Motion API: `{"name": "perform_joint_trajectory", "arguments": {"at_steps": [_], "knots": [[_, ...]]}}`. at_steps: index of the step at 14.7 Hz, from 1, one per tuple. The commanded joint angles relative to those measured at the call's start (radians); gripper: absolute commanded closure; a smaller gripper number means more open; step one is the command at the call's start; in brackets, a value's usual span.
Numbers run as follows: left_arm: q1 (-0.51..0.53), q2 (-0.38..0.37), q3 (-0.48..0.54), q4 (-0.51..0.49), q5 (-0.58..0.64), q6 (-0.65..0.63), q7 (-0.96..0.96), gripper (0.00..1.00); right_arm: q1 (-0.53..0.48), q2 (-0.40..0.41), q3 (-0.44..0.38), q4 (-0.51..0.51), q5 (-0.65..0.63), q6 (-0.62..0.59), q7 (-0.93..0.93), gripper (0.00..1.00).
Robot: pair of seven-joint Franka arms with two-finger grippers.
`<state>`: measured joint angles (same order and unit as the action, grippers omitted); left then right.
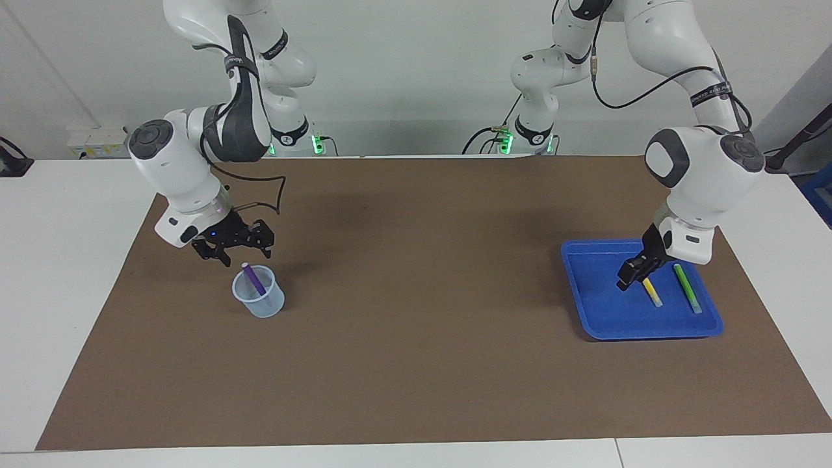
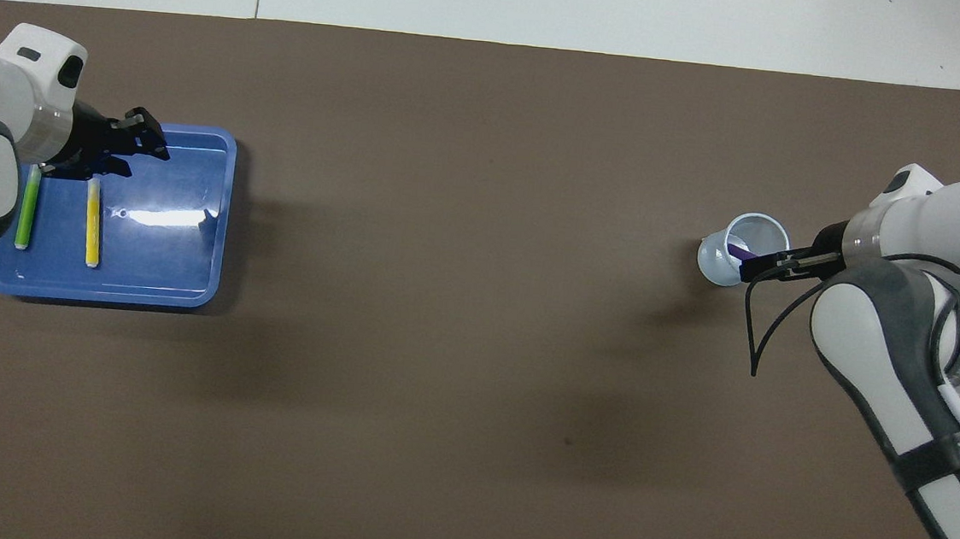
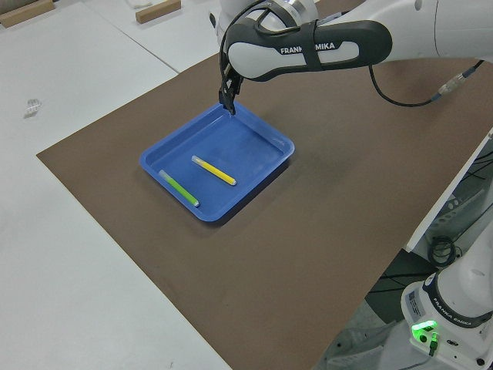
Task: Right arm passes pens to left for tray arrangement
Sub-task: 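Reach the right gripper into the cup while the left gripper moves forward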
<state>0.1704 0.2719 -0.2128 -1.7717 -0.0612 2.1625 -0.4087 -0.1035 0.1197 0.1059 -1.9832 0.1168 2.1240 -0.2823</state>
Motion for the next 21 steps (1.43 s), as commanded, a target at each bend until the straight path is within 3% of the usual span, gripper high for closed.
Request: {"name": "perform_joint_trajectory", "arguments": {"at_steps": [1, 5, 8, 9, 11, 15, 18, 21], "knots": [[-0.072, -0.007, 0.006, 0.018, -0.028, -0.029, -0.140, 0.42, -0.004, -0.009, 0.000, -0.011, -0.025, -0.004, -0.150, 0.05], [-0.161, -0.022, -0.003, 0.031, -0.112, -0.010, -0.467, 0.39, -0.011, -0.107, -0.002, -0.006, -0.031, -0.105, -0.290, 0.05], [-0.187, -0.020, -0.002, 0.035, -0.105, -0.007, -0.541, 0.36, -0.053, -0.101, -0.002, -0.014, -0.045, -0.081, -0.365, 0.05], [-0.187, -0.022, -0.002, 0.035, -0.103, -0.009, -0.544, 0.32, -0.051, -0.091, -0.002, -0.017, -0.045, -0.059, -0.371, 0.05], [-0.187, -0.023, -0.003, 0.035, -0.108, -0.009, -0.556, 0.12, -0.051, -0.066, 0.000, -0.017, -0.045, -0.047, -0.371, 0.05], [-0.267, -0.030, -0.008, 0.018, -0.114, 0.014, -0.714, 0.00, -0.033, -0.017, 0.000, -0.019, -0.045, 0.027, -0.359, 0.24], [-0.348, -0.034, -0.007, 0.006, -0.114, 0.045, -0.887, 0.00, -0.033, -0.009, 0.000, -0.020, -0.045, 0.030, -0.354, 0.40], [-0.388, -0.042, -0.008, -0.040, -0.114, 0.148, -0.995, 0.00, -0.030, 0.006, 0.000, -0.020, -0.045, 0.051, -0.345, 0.48]]}}
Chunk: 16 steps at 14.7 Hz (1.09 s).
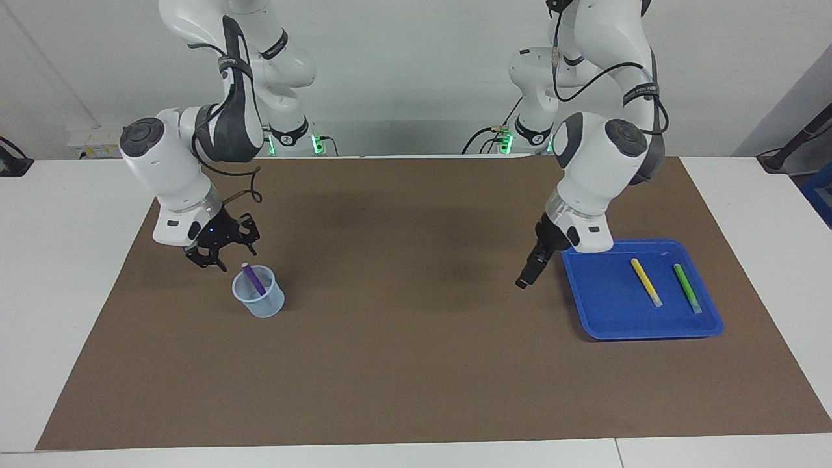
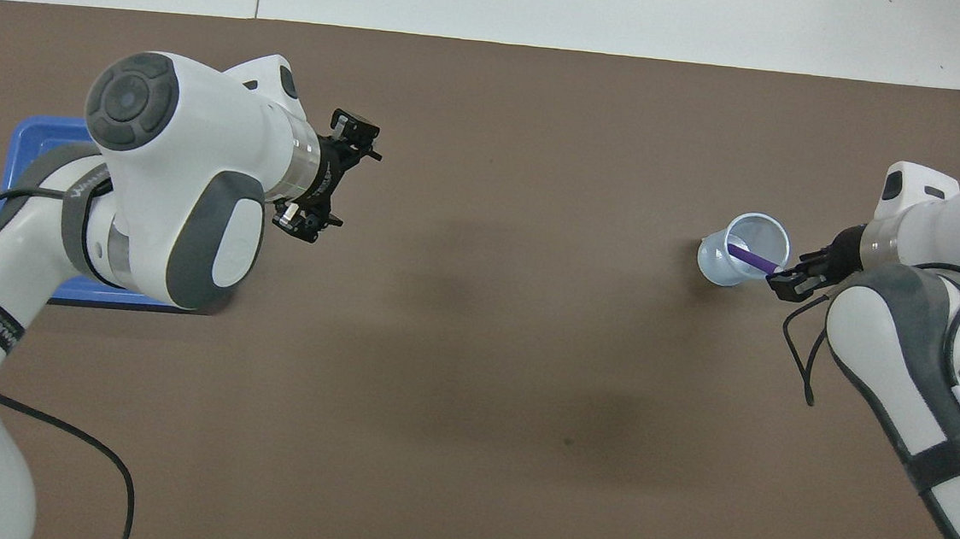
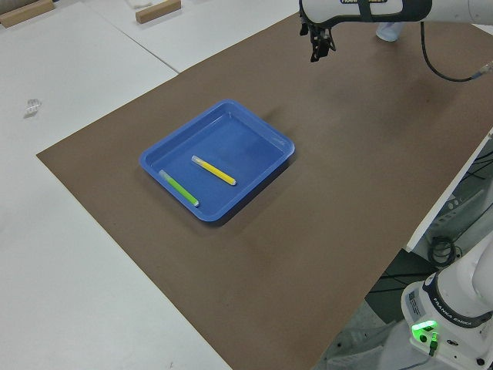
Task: Right arm passes pens to left for tray arrangement
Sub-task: 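Reach the right gripper into the cup while the left gripper moves forward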
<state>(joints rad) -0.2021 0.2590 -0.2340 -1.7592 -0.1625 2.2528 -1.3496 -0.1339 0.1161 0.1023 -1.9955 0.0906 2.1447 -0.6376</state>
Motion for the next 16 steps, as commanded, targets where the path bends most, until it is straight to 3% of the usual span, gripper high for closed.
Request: {"name": "perform_joint_trajectory", "arguments": {"at_steps": [1, 16], "knots": [[-0.017, -0.029, 0.010, -0.052, -0.012, 0.056, -0.063, 0.00, 0.002, 0.011, 0.004, -0.008, -0.018, 0.031, 0.019, 0.49], [-0.040, -0.023, 0.012, -0.046, -0.040, 0.111, -0.134, 0.00, 0.027, 0.025, 0.004, -0.011, -0.018, 0.055, 0.085, 0.60]]}}
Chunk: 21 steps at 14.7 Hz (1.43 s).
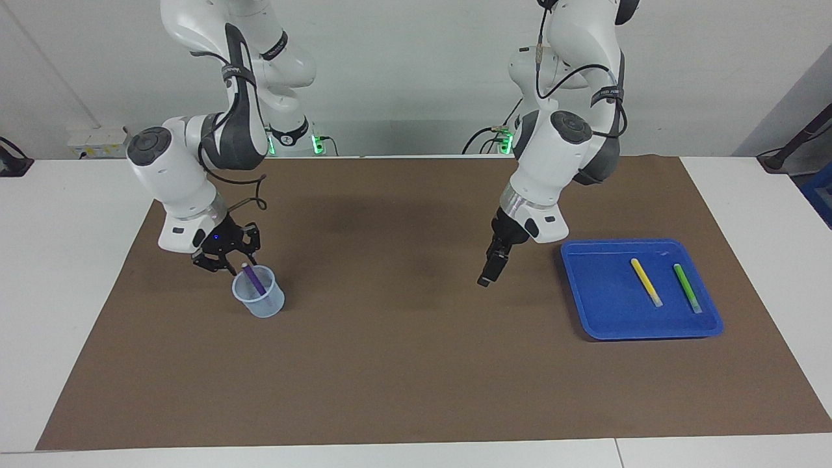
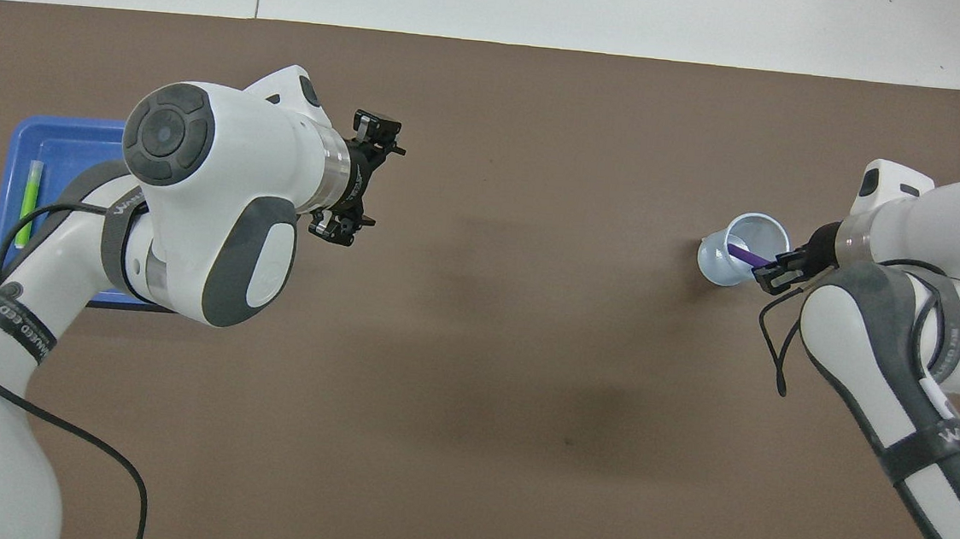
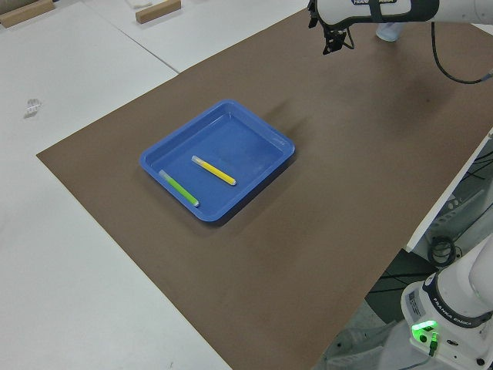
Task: Right arm passes pens to left for tray arrangement
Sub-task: 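Reach the right gripper into the cup while the left gripper moves forward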
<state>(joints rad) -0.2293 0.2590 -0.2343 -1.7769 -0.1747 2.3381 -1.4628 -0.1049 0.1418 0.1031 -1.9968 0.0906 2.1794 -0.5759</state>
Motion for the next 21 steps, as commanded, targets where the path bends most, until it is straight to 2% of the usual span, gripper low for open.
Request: {"name": "perform_joint_trajectory", "arguments": {"at_steps": [1, 10, 13, 16, 19, 21], "knots": [[-0.015, -0.023, 0.012, -0.032, -0.028, 0.026, -0.022, 0.00, -0.004, 0.001, 0.003, -0.010, -0.018, 0.022, 0.022, 0.60], [-0.018, -0.017, 0.010, -0.025, -0.042, 0.059, -0.048, 0.00, -0.012, -0.001, 0.003, -0.014, -0.018, 0.022, 0.018, 0.68], [-0.048, -0.018, 0.012, -0.042, -0.042, 0.107, -0.085, 0.00, -0.012, -0.002, 0.003, -0.022, -0.018, 0.023, 0.018, 0.81], [-0.048, -0.018, 0.012, -0.042, -0.042, 0.109, -0.083, 0.00, -0.012, -0.002, 0.001, -0.020, -0.020, 0.023, 0.018, 0.89], [-0.048, -0.018, 0.012, -0.042, -0.042, 0.109, -0.086, 0.00, -0.018, 0.002, 0.001, 0.007, -0.020, 0.001, 0.019, 0.89], [-0.061, -0.020, 0.012, -0.044, -0.042, 0.104, -0.097, 0.00, -0.018, -0.002, 0.001, 0.048, -0.018, -0.070, 0.022, 0.89]]}}
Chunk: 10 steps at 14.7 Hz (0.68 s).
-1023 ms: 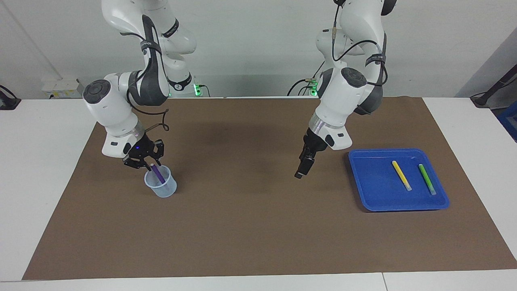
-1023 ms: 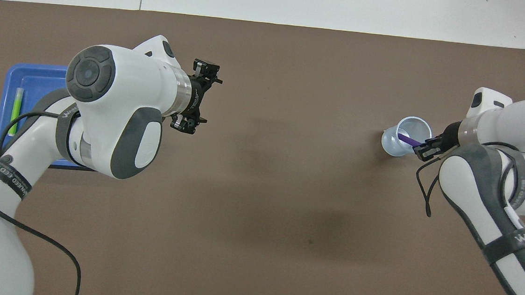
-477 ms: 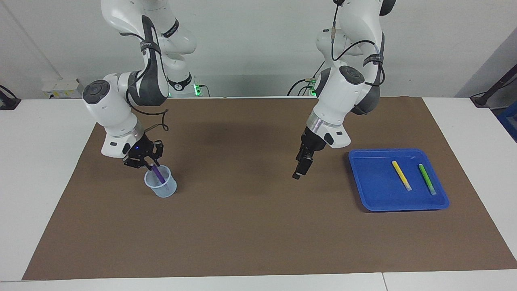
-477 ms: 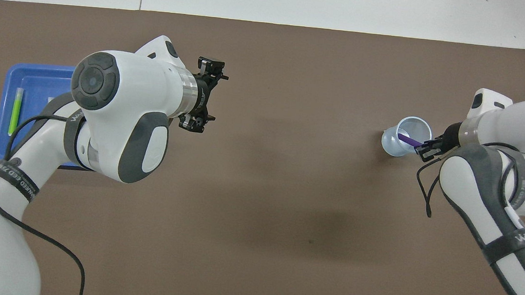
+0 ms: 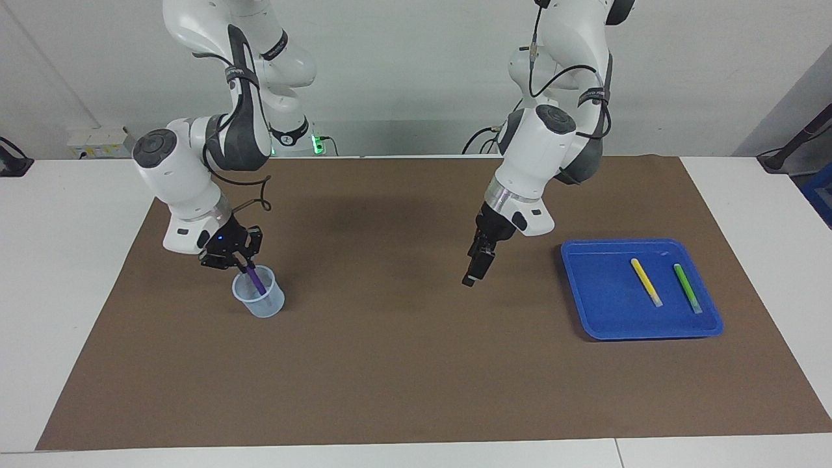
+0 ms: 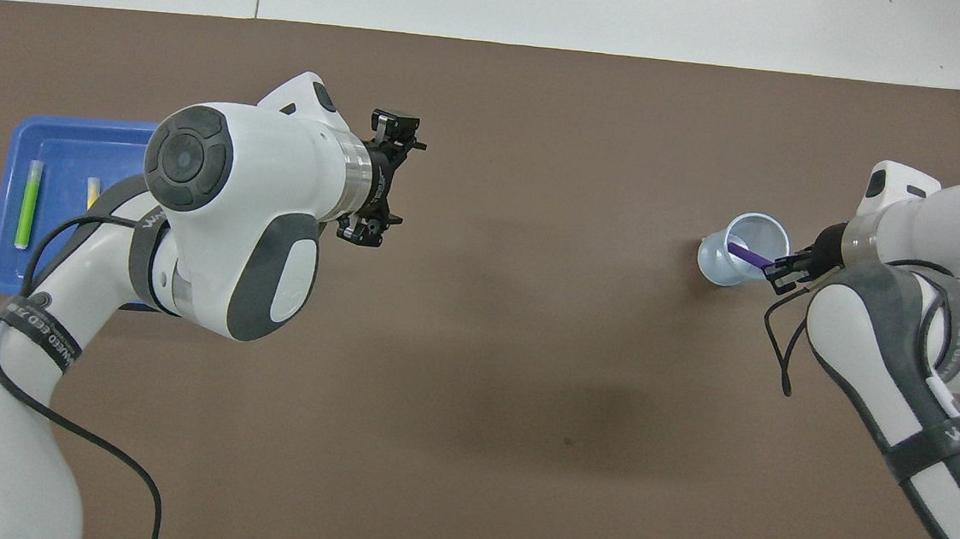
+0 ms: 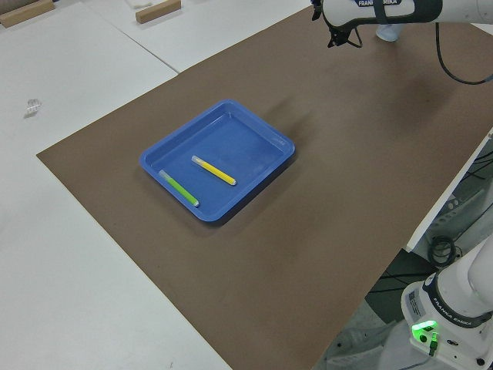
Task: Right arm passes pens to left for tray arrangement
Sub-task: 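Grasp the purple pen and pull it from the cup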
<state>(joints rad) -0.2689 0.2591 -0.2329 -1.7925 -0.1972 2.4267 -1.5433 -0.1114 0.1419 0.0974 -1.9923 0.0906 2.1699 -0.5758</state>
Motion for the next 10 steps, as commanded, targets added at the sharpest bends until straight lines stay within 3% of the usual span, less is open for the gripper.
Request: {"name": "perform_joint_trajectory", "arguments": {"at_steps": [1, 6, 10], "knots": [[-0.021, -0.023, 0.011, -0.036, -0.019, 0.017, -0.018, 0.00, -0.011, -0.005, 0.005, 0.082, -0.018, -0.118, 0.022, 0.89], [-0.021, -0.023, 0.011, -0.041, -0.021, 0.022, -0.026, 0.00, -0.024, -0.030, 0.001, 0.306, -0.018, -0.445, 0.033, 0.89], [-0.047, -0.023, 0.009, -0.039, -0.025, 0.032, -0.236, 0.00, -0.059, -0.036, 0.008, 0.464, 0.023, -0.652, 0.091, 0.89]]}}
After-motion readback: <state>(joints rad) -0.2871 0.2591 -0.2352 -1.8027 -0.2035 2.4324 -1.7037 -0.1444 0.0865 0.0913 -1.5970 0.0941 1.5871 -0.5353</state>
